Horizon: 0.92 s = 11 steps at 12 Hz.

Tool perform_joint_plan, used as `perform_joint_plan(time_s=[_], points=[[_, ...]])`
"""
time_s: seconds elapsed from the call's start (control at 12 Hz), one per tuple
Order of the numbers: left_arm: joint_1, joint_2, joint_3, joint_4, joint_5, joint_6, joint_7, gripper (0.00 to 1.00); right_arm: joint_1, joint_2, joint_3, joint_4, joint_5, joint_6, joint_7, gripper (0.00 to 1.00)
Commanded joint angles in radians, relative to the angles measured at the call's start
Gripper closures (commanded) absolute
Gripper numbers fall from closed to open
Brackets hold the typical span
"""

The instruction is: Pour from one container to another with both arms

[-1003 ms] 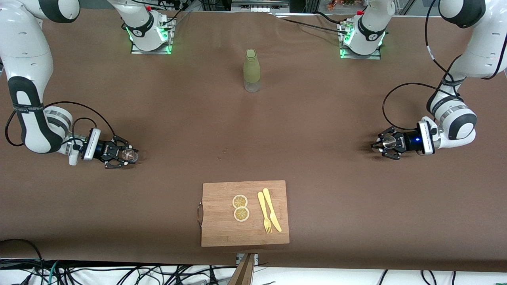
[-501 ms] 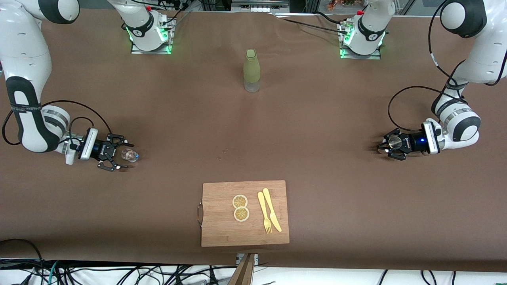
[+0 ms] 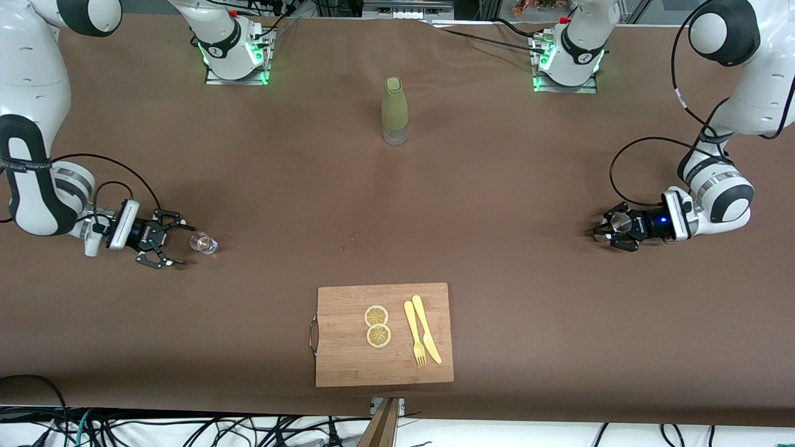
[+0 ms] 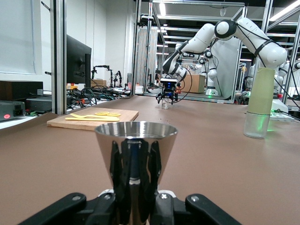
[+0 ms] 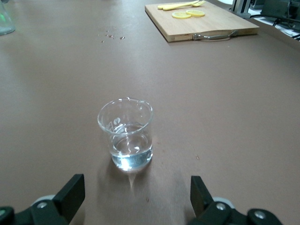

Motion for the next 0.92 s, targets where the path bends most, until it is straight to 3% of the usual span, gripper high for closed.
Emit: perform_joint_plan(time_s=[0.0,0.25,0.42,0.5,0.67,0.75,0.84], points=[[0.005,0.037,0.004,0.038,0.030,-0.035,0.040,1.00,0.034,-0.131,-0.023,-0.040,-0.120,0.014,0.172,0.00],[0.005,0.051,0.006,0.052,0.030,-0.038,0.068,1.00,0.094,-0.321,-0.027,-0.155,-0.283,0.157,0.512,0.00],[0.004,0.051,0.023,0.054,0.030,-0.040,0.068,1.00,0.129,-0.411,-0.024,-0.192,-0.436,0.212,0.765,0.00],[0.004,0.054,0.023,0.054,0.030,-0.045,0.068,0.85,0.139,-0.446,-0.023,-0.194,-0.505,0.212,0.878,0.00],[0.004,0.054,0.026,0.054,0.032,-0.048,0.068,0.36,0.168,-0.513,-0.020,-0.194,-0.732,0.215,1.185,0.00],[0.004,0.054,0.027,0.054,0.046,-0.048,0.070,0.00,0.182,-0.542,-0.012,-0.194,-0.823,0.215,1.341,0.00],[0.004,0.054,0.027,0.054,0.050,-0.048,0.070,0.00,0.189,-0.559,0.014,-0.194,-0.901,0.215,1.466,0.00]])
